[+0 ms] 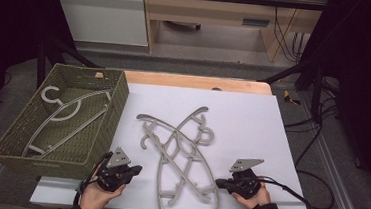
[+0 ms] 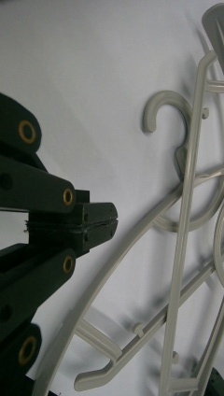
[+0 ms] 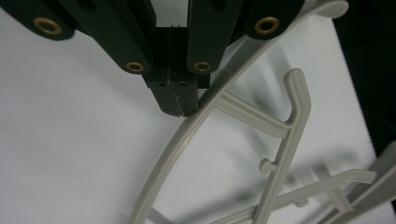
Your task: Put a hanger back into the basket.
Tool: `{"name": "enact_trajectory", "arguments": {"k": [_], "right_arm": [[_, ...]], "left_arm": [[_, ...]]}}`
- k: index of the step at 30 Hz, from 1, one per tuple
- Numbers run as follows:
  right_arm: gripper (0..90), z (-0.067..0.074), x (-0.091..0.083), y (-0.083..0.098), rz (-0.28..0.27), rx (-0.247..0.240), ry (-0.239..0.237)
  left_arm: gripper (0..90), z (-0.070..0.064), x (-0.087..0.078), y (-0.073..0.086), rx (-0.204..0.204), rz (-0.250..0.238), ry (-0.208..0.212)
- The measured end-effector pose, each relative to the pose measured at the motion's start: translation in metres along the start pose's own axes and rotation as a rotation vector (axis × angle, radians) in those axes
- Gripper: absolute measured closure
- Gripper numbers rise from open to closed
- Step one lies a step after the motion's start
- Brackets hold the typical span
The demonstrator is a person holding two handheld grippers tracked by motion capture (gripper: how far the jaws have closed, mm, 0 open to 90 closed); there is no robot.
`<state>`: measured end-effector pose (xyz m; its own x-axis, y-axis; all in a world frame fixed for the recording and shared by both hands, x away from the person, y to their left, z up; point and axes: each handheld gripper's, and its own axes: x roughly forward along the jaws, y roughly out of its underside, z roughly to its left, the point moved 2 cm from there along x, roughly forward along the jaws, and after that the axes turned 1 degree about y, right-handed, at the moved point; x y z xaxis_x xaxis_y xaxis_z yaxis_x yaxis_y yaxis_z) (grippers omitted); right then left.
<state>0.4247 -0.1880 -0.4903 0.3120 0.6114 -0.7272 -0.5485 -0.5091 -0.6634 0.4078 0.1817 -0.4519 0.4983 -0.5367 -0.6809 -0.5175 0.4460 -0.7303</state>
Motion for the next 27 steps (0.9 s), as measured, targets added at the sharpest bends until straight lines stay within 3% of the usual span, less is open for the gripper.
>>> {"name": "enact_trajectory", "arguments": {"k": [6,10,18,27], "right_arm": [[90.0,0.014,0.006,-0.004,-0.017,-0.041,-0.058],[90.0,0.023,0.014,-0.006,-0.015,-0.067,-0.064],[90.0,0.039,0.026,-0.012,-0.03,-0.104,-0.125],[88.8,0.046,0.033,-0.014,-0.026,-0.125,-0.132]], "left_arm": [[89.8,0.001,0.001,0.0,-0.003,0.001,-0.003],[89.8,0.001,0.002,0.001,-0.003,0.002,-0.005],[89.8,0.001,0.002,0.0,-0.002,0.002,-0.007],[89.8,-0.003,0.001,-0.005,0.003,-0.009,0.001]]}}
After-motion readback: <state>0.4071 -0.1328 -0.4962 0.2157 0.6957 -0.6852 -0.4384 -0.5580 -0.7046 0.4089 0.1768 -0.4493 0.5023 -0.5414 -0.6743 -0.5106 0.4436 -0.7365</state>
